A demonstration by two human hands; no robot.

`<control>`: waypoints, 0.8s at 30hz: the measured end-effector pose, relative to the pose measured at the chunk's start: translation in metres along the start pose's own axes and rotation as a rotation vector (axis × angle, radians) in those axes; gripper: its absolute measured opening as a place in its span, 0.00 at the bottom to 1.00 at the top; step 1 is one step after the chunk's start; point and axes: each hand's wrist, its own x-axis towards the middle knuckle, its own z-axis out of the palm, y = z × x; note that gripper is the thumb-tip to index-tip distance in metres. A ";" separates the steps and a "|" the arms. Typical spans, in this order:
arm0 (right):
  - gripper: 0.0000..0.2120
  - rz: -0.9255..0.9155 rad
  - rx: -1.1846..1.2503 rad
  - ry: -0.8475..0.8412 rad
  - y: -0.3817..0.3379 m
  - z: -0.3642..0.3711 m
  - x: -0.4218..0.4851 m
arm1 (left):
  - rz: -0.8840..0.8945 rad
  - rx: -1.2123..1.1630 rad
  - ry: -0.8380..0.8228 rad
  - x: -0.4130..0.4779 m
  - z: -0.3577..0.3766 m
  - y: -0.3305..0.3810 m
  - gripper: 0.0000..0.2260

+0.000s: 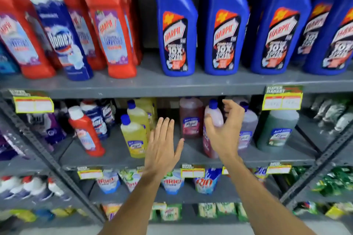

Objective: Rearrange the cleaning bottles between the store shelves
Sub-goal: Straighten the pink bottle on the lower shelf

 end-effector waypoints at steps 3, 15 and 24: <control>0.33 0.139 -0.056 -0.158 0.037 0.010 -0.021 | -0.016 0.013 -0.182 -0.011 0.040 -0.018 0.32; 0.47 0.667 -0.100 -0.214 0.152 0.058 -0.062 | -0.117 -0.028 -0.583 -0.027 0.154 -0.078 0.31; 0.35 0.724 -0.061 -0.297 0.181 0.065 -0.076 | -0.086 -0.082 -0.521 -0.036 0.172 -0.090 0.34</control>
